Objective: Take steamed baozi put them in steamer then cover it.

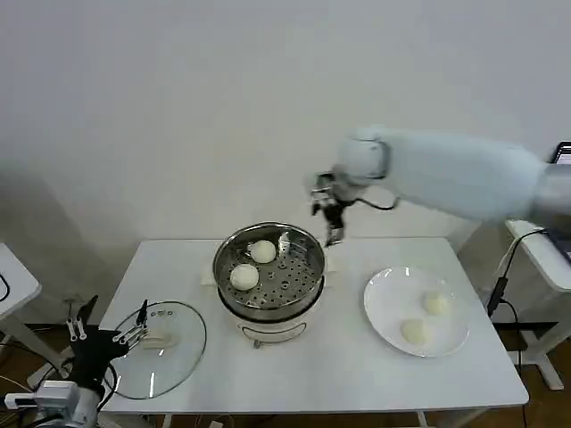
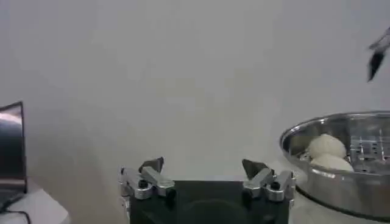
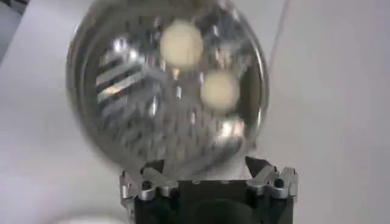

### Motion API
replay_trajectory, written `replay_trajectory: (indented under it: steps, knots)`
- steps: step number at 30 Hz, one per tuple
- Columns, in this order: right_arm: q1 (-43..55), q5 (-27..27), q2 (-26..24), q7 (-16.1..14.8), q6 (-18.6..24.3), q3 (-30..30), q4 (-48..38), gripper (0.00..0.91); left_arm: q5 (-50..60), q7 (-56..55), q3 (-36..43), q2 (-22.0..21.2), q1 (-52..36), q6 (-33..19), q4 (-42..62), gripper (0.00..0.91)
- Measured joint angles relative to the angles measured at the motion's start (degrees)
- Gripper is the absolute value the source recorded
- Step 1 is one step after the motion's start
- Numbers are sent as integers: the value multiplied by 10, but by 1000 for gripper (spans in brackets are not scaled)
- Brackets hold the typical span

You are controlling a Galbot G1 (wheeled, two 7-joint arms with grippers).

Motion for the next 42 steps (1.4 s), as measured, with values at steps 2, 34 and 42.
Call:
replay_trajectory:
  steps: [2,34,42]
  knots:
    - [3,-20,-44,-10,11,-3,19,907,2,0,3,1,0,1,-2,907]
    - [-392,-300,-309,-52,122,276,73,907,33,0,6,-13,22,-1,-10,907]
    - [-456,-320,-284,-39,125,319,45,907,34,1,2,-14,19,-1,-2,907]
